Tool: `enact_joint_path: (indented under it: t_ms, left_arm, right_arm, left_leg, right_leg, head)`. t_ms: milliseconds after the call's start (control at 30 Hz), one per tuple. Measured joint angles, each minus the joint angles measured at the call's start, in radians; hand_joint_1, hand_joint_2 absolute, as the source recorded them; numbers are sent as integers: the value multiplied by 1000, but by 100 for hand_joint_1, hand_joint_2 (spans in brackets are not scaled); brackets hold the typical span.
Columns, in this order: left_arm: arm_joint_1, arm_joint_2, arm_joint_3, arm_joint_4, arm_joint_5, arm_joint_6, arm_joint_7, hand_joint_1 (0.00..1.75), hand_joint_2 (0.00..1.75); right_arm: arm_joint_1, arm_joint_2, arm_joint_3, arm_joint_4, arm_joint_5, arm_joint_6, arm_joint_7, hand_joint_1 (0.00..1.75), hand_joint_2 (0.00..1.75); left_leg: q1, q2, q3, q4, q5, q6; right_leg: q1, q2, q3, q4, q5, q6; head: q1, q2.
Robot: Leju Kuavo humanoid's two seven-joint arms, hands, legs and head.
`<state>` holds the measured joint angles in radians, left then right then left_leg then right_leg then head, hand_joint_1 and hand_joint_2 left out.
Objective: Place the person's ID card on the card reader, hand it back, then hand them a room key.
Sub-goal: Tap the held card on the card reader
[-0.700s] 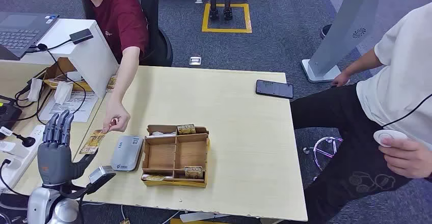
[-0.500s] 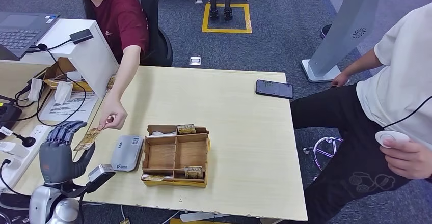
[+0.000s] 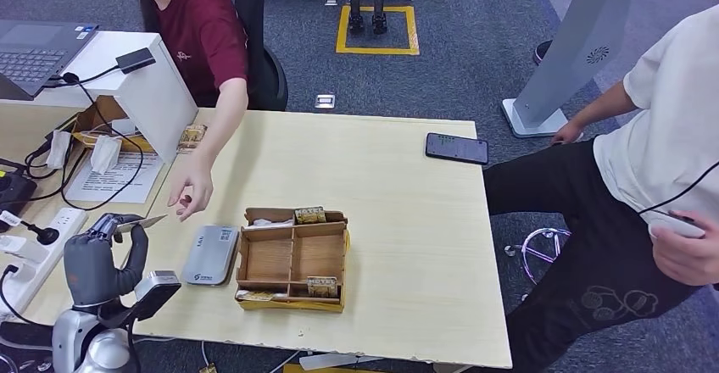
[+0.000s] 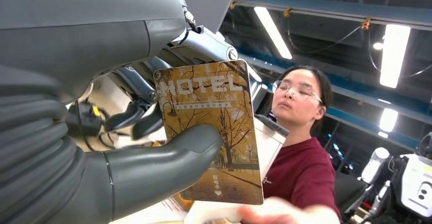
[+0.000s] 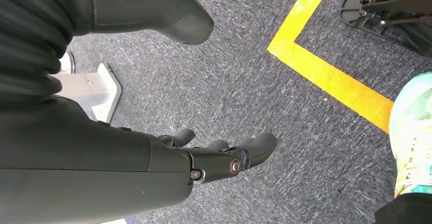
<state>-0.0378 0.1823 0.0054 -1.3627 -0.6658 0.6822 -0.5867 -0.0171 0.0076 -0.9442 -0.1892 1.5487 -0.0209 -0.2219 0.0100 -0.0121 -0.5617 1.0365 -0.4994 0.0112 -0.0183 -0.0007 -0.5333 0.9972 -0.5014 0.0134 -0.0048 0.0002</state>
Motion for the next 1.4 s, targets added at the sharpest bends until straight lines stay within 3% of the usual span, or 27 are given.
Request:
enact_joint_path:
  t_ms: [167,400,667,1033,1400]
  left_arm:
    - [0,0,-16,-12,184,-139,23,175,175]
    - [0,-10,-42,-45,354,-438,181,175,175]
    - [0,-17,-86,-81,424,-568,298,175,175]
    - [-1,-18,-162,-84,407,-612,396,175,175]
    - [-89,-61,-215,22,244,-487,454,175,175]
  right_arm:
    - [0,1,0,0,-2,-2,8,0,175]
    - [2,8,0,0,-5,-7,19,0,175]
    - [6,13,-2,0,-6,-19,23,0,175]
    - [7,17,-13,0,-6,-19,32,0,175]
    - [4,24,-15,0,-2,-20,27,0,175]
  left_leg:
    - [0,0,0,0,0,0]
    - [0,0,0,0,0,0]
    - [0,0,0,0,0,0]
    - [0,0,0,0,0,0]
    - [0,0,0,0,1,0]
  right_leg:
    - [0,0,0,0,0,0]
    - [0,0,0,0,0,0]
    - [0,0,0,0,0,0]
    - [0,0,0,0,0,0]
    - [0,0,0,0,1,0]
  head:
    - [0,0]
    - [0,0]
    - [0,0]
    - [0,0]
    - [0,0]
